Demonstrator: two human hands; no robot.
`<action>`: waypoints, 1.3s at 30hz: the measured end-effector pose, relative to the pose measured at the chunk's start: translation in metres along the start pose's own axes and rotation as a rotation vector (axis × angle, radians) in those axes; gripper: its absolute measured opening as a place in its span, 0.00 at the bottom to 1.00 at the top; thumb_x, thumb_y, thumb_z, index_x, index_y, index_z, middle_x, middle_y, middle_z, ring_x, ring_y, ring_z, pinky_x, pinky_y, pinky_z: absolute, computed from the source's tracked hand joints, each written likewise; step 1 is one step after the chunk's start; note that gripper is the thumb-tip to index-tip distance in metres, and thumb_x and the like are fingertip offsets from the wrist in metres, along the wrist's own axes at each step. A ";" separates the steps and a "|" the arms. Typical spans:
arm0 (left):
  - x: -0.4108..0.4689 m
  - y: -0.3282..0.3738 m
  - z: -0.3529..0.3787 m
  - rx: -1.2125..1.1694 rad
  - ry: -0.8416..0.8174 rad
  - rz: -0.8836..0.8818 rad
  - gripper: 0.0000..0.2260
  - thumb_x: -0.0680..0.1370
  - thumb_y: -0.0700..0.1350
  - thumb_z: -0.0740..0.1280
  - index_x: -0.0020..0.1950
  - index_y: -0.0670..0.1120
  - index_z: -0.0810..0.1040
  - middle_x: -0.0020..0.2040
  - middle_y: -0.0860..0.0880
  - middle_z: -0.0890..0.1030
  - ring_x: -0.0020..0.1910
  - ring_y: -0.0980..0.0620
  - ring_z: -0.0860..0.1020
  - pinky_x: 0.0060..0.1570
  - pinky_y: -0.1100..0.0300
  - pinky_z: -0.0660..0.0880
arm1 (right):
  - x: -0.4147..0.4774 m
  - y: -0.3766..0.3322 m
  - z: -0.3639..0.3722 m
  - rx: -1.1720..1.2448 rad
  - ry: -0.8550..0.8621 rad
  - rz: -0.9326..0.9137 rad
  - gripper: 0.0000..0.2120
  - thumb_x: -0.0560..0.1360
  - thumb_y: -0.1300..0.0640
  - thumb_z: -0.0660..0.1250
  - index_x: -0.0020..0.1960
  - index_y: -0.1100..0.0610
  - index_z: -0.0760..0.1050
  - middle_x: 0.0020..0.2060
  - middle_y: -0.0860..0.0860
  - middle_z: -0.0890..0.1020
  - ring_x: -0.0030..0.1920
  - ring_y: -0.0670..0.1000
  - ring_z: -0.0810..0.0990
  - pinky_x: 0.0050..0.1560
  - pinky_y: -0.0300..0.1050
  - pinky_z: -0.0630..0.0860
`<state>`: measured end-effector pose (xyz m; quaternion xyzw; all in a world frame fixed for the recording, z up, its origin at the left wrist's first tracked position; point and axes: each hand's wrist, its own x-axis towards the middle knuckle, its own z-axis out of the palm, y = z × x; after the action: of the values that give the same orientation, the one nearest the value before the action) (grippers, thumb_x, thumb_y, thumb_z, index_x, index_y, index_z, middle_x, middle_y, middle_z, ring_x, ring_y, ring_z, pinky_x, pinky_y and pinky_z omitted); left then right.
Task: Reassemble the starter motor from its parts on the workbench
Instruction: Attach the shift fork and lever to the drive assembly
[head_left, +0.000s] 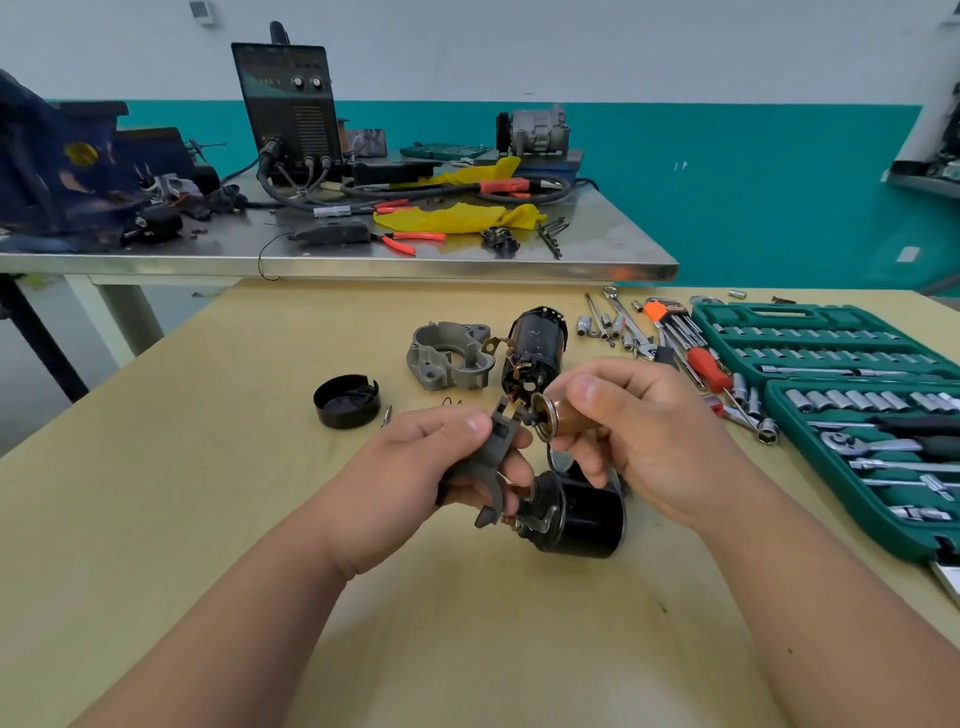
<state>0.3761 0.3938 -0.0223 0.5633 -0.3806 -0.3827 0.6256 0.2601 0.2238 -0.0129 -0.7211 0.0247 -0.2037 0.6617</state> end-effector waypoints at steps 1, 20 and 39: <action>0.000 0.000 -0.001 0.008 -0.001 -0.001 0.15 0.77 0.48 0.58 0.49 0.41 0.81 0.40 0.43 0.83 0.37 0.45 0.81 0.38 0.60 0.77 | 0.000 0.000 0.000 -0.025 0.007 -0.001 0.11 0.69 0.44 0.67 0.43 0.49 0.84 0.31 0.54 0.82 0.24 0.48 0.74 0.25 0.39 0.71; -0.006 0.004 0.002 0.507 0.013 -0.076 0.13 0.82 0.45 0.60 0.43 0.45 0.81 0.29 0.50 0.77 0.26 0.50 0.75 0.30 0.63 0.71 | -0.005 -0.009 0.000 -0.375 -0.067 0.015 0.04 0.75 0.58 0.70 0.44 0.50 0.80 0.26 0.46 0.79 0.26 0.43 0.76 0.29 0.36 0.74; -0.006 0.003 0.007 0.920 0.323 0.147 0.17 0.76 0.55 0.60 0.32 0.47 0.73 0.29 0.46 0.77 0.28 0.48 0.75 0.33 0.47 0.72 | -0.012 -0.016 0.021 -1.089 0.023 -0.393 0.11 0.72 0.51 0.68 0.52 0.53 0.81 0.44 0.46 0.79 0.44 0.48 0.77 0.44 0.39 0.73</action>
<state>0.3669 0.3965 -0.0192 0.8049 -0.4470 -0.0376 0.3885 0.2520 0.2495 -0.0012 -0.9464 -0.0011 -0.2886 0.1449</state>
